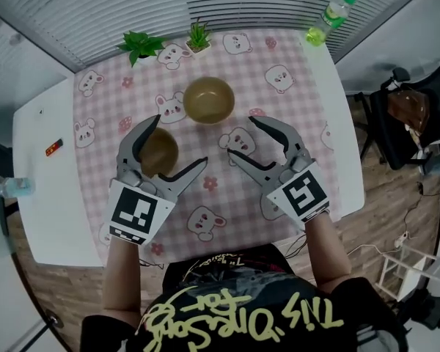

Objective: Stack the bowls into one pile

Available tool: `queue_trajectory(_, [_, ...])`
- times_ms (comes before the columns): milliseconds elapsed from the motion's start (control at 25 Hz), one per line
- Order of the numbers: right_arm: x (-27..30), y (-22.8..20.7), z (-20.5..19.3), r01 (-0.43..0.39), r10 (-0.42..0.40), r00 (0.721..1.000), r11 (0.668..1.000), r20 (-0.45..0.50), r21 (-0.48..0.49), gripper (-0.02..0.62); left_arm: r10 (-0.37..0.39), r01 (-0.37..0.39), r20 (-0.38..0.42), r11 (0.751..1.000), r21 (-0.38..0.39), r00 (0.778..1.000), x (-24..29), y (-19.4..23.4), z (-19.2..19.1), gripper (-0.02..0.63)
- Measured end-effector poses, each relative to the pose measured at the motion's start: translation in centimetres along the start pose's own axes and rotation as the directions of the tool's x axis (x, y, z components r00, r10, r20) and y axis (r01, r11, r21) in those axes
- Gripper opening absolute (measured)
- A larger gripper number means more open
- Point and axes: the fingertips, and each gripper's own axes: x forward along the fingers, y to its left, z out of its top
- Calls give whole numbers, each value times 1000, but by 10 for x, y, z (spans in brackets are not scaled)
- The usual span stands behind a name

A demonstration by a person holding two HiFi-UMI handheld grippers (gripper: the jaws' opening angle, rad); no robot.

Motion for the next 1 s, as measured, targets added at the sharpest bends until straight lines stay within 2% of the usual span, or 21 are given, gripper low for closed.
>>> queue_trajectory(280, [15, -21, -18, -47, 46, 999, 998, -11, -53, 290, -37, 44, -100, 996, 71, 994, 33, 7, -7, 463])
queue_trajectory(520, [32, -30, -32, -112, 109, 993, 992, -49, -62, 290, -80, 92, -175, 994, 64, 981, 59, 13, -16, 463])
queue_trajectory(680, [43, -35, -45, -148, 142, 986, 987, -84, -70, 290, -105, 130, -260, 988, 80, 960, 74, 17, -30, 463])
queue_trajectory(840, [51, -39, -54, -174, 166, 980, 982, -106, -71, 290, -114, 167, -345, 978, 128, 932, 85, 24, -38, 463])
queue_trajectory(1000, [59, -40, -59, -195, 184, 975, 977, -123, -81, 290, -133, 197, -407, 973, 120, 904, 96, 27, -50, 463])
